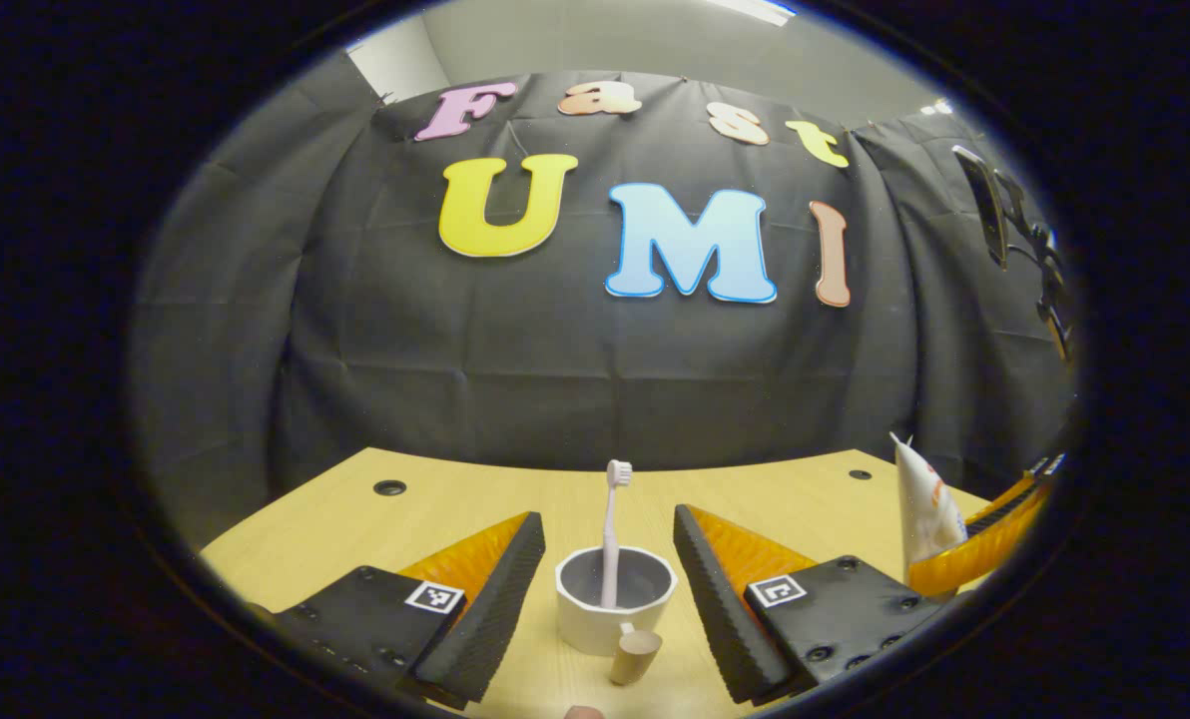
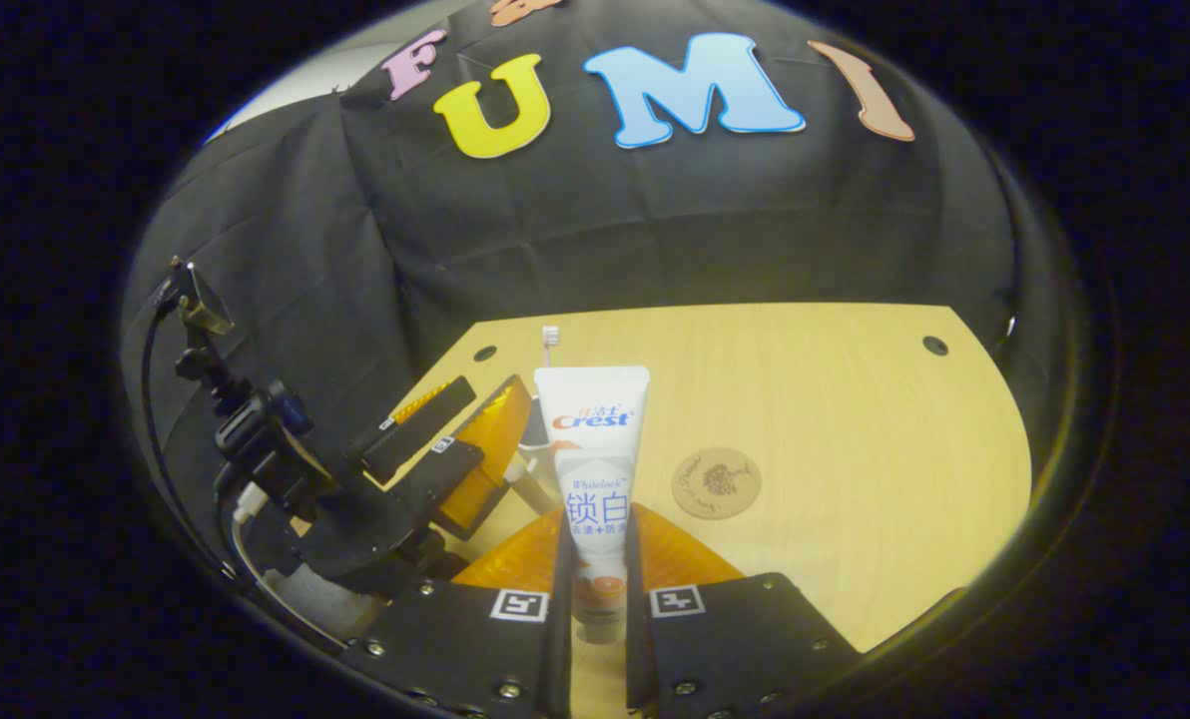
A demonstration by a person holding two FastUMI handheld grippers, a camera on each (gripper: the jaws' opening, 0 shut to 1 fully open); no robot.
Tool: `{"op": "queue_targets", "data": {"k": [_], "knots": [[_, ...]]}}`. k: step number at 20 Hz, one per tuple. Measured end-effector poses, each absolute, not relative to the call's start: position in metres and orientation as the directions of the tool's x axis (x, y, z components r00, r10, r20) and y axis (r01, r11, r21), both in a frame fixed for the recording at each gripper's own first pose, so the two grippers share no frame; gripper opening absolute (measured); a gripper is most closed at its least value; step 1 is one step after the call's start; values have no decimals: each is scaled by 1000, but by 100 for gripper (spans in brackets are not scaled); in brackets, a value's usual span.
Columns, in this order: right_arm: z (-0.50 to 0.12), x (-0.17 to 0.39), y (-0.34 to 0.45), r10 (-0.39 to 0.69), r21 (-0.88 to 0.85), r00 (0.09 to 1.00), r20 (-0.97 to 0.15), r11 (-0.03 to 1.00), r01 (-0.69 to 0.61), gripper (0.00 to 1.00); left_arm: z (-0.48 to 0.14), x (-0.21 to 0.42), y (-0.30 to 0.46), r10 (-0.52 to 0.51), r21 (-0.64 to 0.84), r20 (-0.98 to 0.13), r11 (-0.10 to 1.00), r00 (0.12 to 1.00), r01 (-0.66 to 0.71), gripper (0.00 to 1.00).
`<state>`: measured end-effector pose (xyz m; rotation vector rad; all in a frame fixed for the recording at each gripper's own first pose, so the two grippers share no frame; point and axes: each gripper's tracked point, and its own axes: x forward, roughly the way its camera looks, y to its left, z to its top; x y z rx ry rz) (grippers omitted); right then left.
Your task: Put the toothbrush and toothpaste on the desktop into the cup, then pick up the cup and place it on the coaster on the desktop.
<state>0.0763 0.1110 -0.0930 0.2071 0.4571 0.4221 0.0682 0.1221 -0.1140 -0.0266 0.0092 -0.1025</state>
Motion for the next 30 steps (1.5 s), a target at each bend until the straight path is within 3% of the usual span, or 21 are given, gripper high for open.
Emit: {"op": "queue_targets", "data": {"k": [1, 4, 5, 6, 14, 15, 16, 23, 30], "knots": [[-87, 82, 115, 442, 279, 820, -363, 892, -357, 22, -112, 64, 126, -91, -31, -9, 995, 996, 91, 88], [-69, 89, 132, 451, 257, 837, -310, 887, -383, 22, -107, 52, 137, -65, -39, -18, 997, 998, 65, 88], [-66, 94, 136, 452, 250, 842, -295, 887, -389, 22, -107, 48, 141, -57, -41, -21, 998, 998, 56, 96], [-63, 98, 140, 455, 245, 844, -284, 885, -395, 22, -107, 45, 144, -50, -44, -26, 998, 998, 49, 88], [-38, 149, 175, 485, 207, 853, -193, 870, -447, 21, -114, 28, 164, -22, -92, -77, 996, 997, 14, 88], [-37, 153, 180, 486, 202, 855, -179, 869, -452, 21, -115, 27, 165, -22, -99, -84, 995, 996, 13, 85], [-33, 160, 184, 483, 198, 860, -164, 870, -451, 21, -116, 25, 166, -25, -107, -87, 994, 996, 15, 88], [-23, 189, 208, 442, 141, 891, -97, 893, -428, 22, -131, 21, 170, -48, -137, -132, 990, 990, 29, 89], [-32, 217, 229, 435, 155, 894, -106, 895, -417, 22, -147, 20, 184, -39, -159, -180, 987, 983, 10, 89]]}}
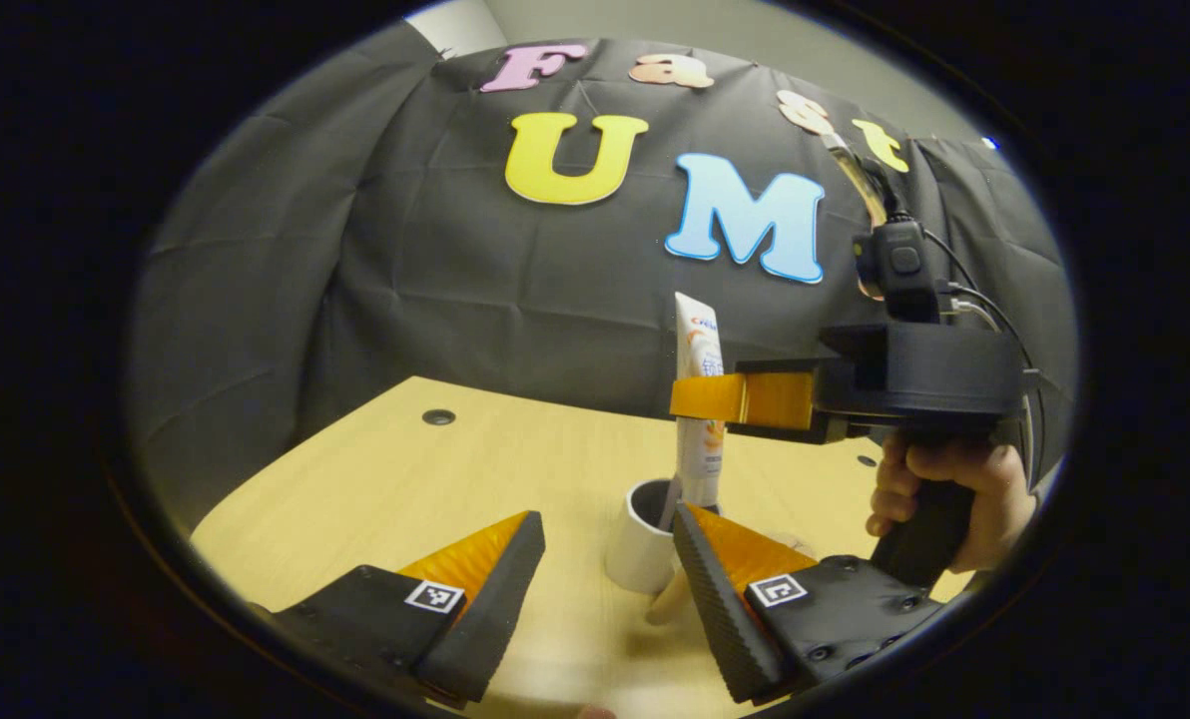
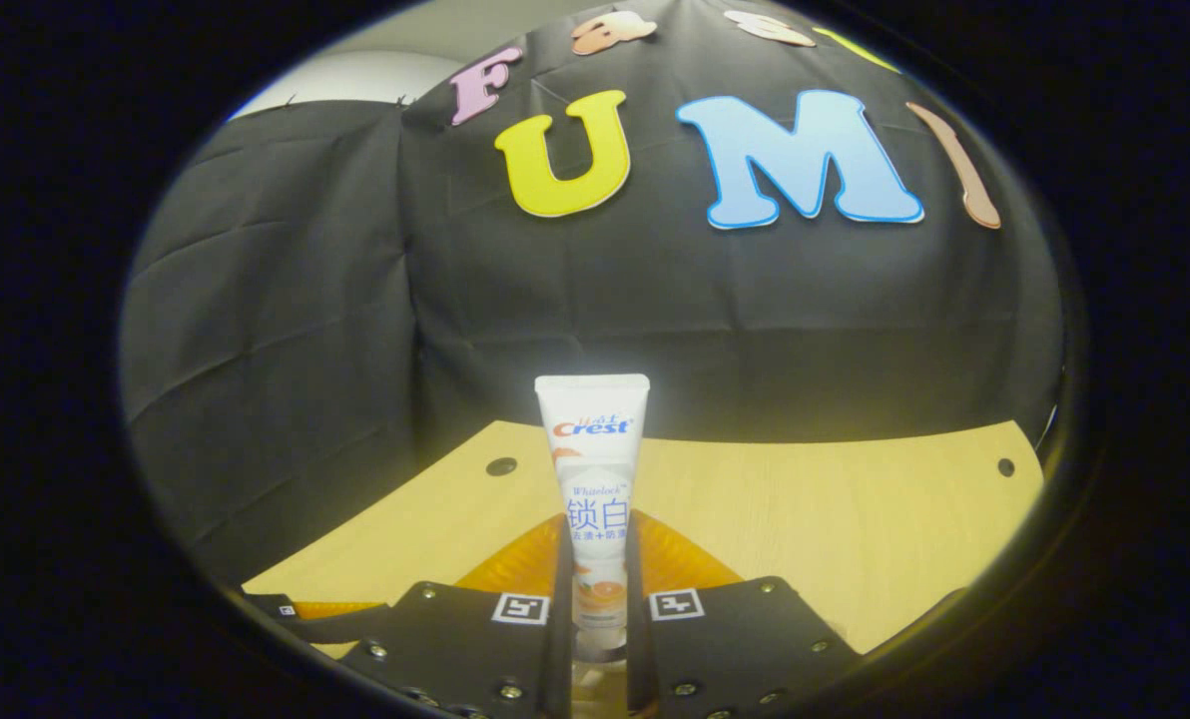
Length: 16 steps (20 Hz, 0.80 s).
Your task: Put the toothbrush and toothpaste on the desktop into the cup, then pick up the cup and place it on the coaster on the desktop.
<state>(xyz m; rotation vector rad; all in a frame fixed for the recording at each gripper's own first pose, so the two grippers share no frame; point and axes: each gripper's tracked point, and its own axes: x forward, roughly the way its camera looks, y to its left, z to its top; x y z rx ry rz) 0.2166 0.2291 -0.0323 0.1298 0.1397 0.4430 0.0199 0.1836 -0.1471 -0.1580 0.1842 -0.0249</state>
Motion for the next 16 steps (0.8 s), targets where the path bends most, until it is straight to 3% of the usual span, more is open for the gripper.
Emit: {"op": "queue_targets", "data": {"k": [1, 2, 3, 8, 9, 11, 12, 15, 16], "knots": [[-37, 219, 233, 440, 145, 891, -110, 894, -424, 24, -149, 19, 187, -34, -160, -185, 987, 982, 4, 85], [-40, 220, 232, 433, 128, 894, -115, 899, -419, 19, -152, 20, 191, -28, -161, -190, 987, 981, -3, 89], [-45, 225, 235, 430, 108, 895, -118, 901, -419, 23, -153, 19, 194, -24, -165, -193, 986, 981, -8, 88], [-60, 223, 242, 438, 55, 885, -160, 899, -435, 25, -160, 17, 203, -5, -177, -204, 984, 979, -32, 89], [-60, 222, 242, 437, 48, 884, -164, 899, -435, 19, -160, 17, 205, -2, -176, -204, 984, 979, -34, 89], [-63, 222, 242, 431, 34, 884, -182, 901, -432, 23, -159, 18, 203, -4, -173, -203, 984, 979, -32, 89], [-66, 221, 242, 432, 36, 880, -198, 900, -434, 30, -160, 18, 203, -8, -171, -202, 985, 979, -27, 89], [-71, 216, 243, 440, 36, 871, -219, 896, -443, 30, -158, 19, 201, -17, -165, -200, 986, 980, -17, 89], [-70, 214, 243, 436, 32, 874, -215, 897, -440, 43, -157, 18, 201, -18, -164, -200, 986, 980, -16, 89]]}}
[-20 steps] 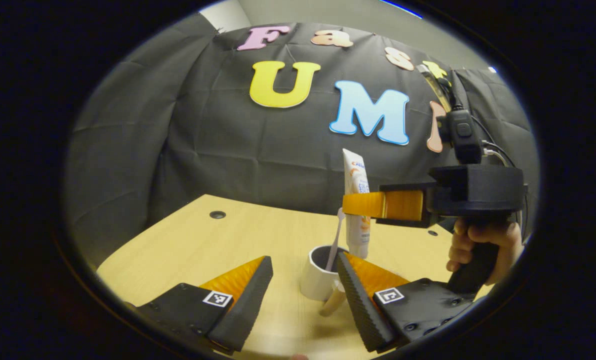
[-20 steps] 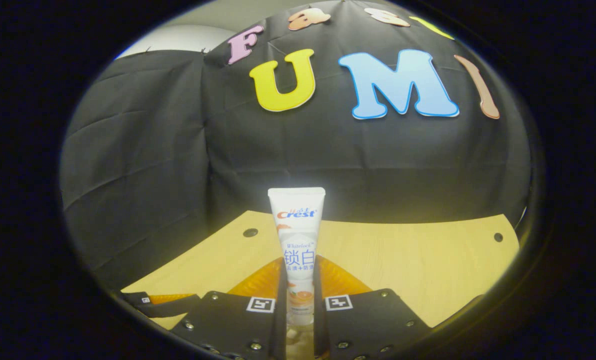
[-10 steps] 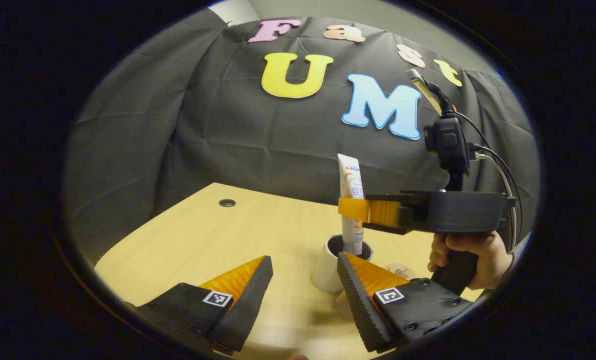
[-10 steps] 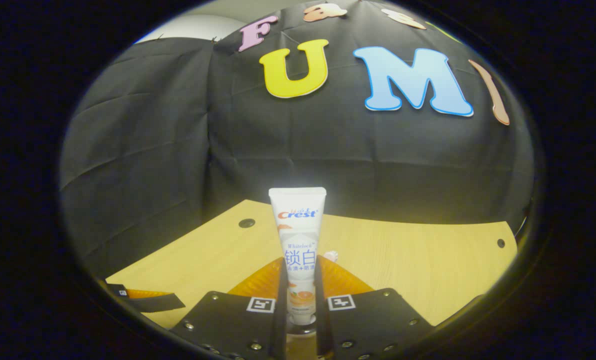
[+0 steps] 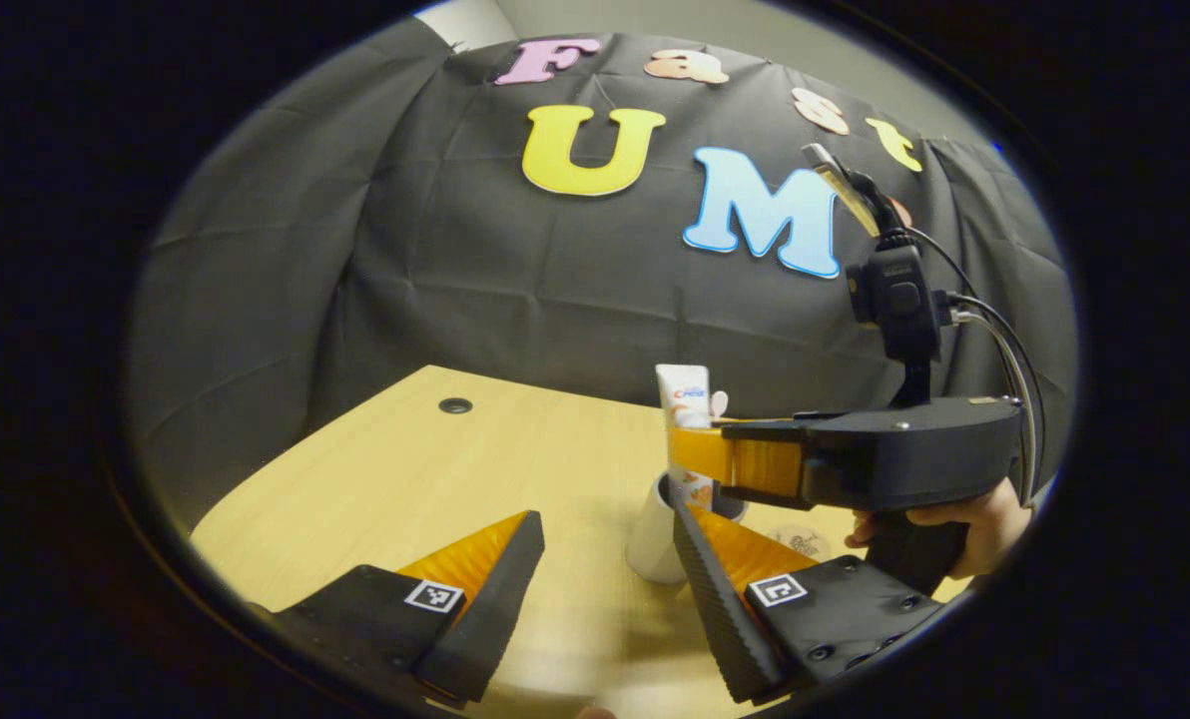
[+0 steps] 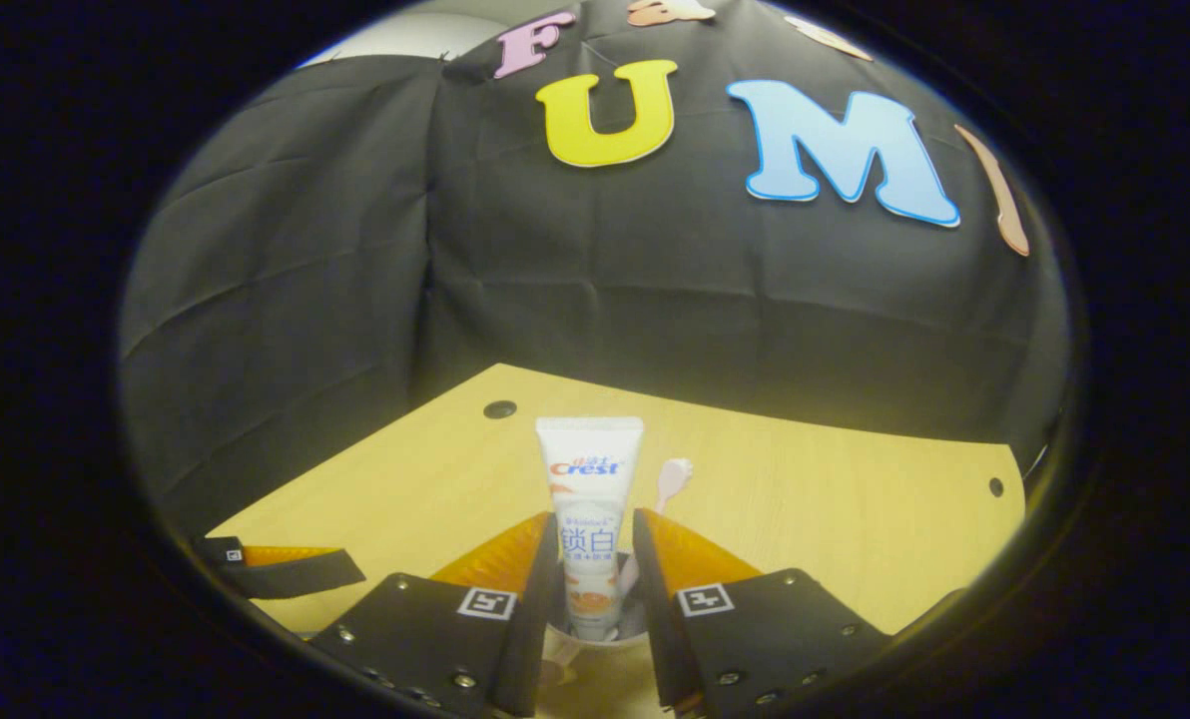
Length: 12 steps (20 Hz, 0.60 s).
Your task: Put the toothbrush and toothpaste on the desktop into the cup, then pick up the cup and place it on the coaster on the desktop.
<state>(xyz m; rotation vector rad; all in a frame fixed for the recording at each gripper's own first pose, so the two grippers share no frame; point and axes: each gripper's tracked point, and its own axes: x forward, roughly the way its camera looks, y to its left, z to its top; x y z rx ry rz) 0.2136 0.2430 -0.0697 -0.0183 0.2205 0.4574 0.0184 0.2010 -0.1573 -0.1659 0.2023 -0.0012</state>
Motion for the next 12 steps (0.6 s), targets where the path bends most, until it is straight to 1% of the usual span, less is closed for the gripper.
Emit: {"op": "queue_targets", "data": {"k": [2, 3, 4, 5, 7, 8, 12], "knots": [[-64, 213, 240, 425, 18, 883, -199, 903, -430, 44, -157, 17, 203, -15, -160, -197, 987, 980, -17, 89], [-63, 209, 238, 429, 22, 882, -193, 901, -433, 47, -156, 16, 203, -16, -159, -195, 987, 981, -16, 89], [-60, 206, 238, 436, 32, 880, -191, 898, -438, 60, -155, 15, 203, -14, -156, -194, 988, 981, -16, 89], [-59, 203, 238, 438, 41, 879, -190, 898, -438, 65, -155, 15, 203, -17, -154, -194, 988, 981, -13, 88], [-54, 200, 236, 446, 59, 876, -185, 894, -443, 66, -154, 15, 202, -20, -147, -195, 989, 981, -9, 89], [-50, 196, 233, 449, 69, 875, -180, 893, -444, 76, -153, 14, 200, -24, -143, -195, 990, 980, -5, 89], [-31, 183, 211, 425, 89, 894, -143, 905, -416, 74, -149, 17, 184, -56, -137, -202, 990, 978, 28, 89]]}}
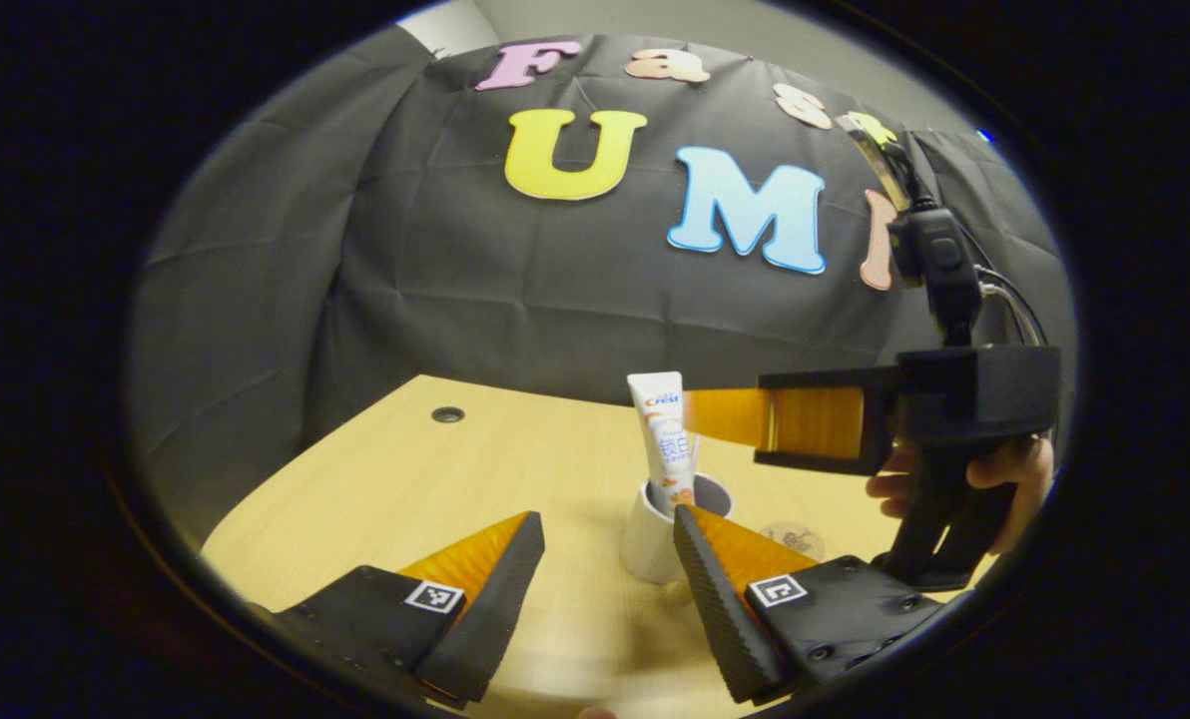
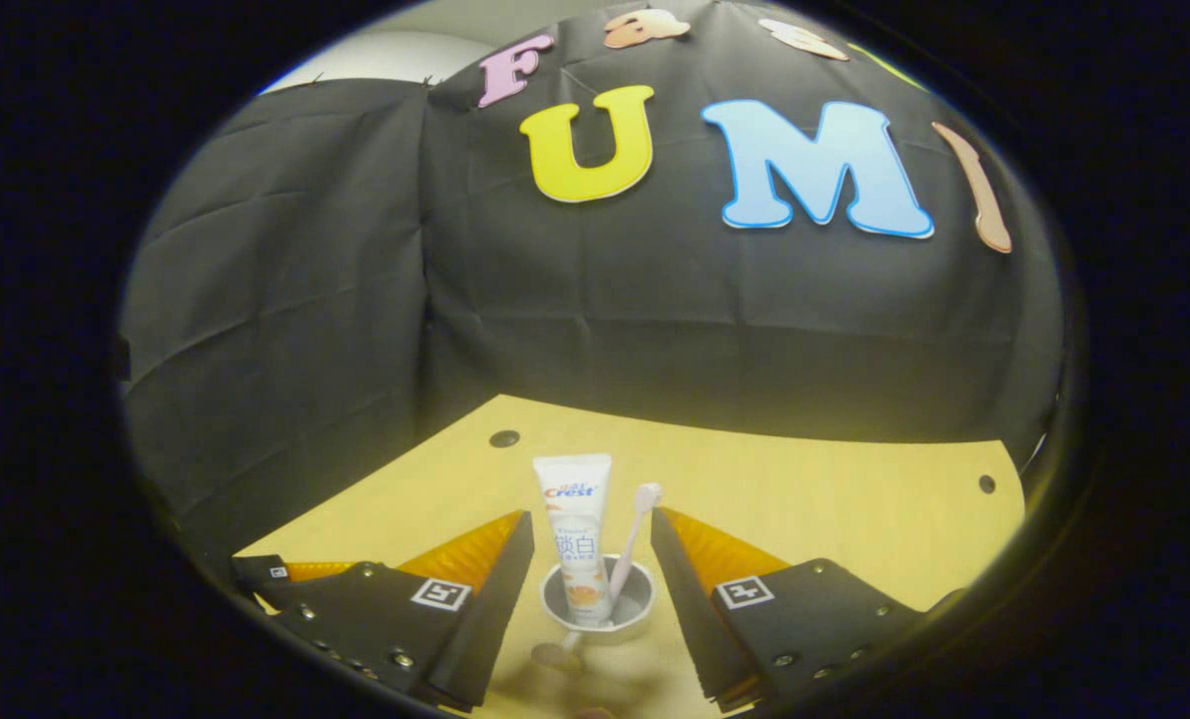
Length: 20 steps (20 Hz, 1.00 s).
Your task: Put the toothbrush and toothpaste on the desktop into the cup, then pick up the cup and place it on the coaster on the desktop.
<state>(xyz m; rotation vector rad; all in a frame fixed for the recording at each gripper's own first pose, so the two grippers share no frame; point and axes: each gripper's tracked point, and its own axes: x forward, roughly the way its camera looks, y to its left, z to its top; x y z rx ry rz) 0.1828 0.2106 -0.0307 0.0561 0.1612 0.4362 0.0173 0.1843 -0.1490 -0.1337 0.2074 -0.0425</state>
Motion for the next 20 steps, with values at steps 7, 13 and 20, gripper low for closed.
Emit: {"op": "queue_targets", "data": {"k": [7, 13, 20], "knots": [[-6, 159, 144, 338, 105, 935, -106, 939, -327, 74, -158, 34, 146, -127, -160, -303, 984, 945, 81, 88], [-26, 135, 95, 277, 122, 949, -149, 958, -260, 74, -183, 49, 115, -179, -158, -466, 980, 866, 118, 89], [-68, 110, 53, 235, 160, 944, -232, 967, -201, 74, -228, 55, 101, -174, -101, -678, 984, 714, 144, 93]]}}
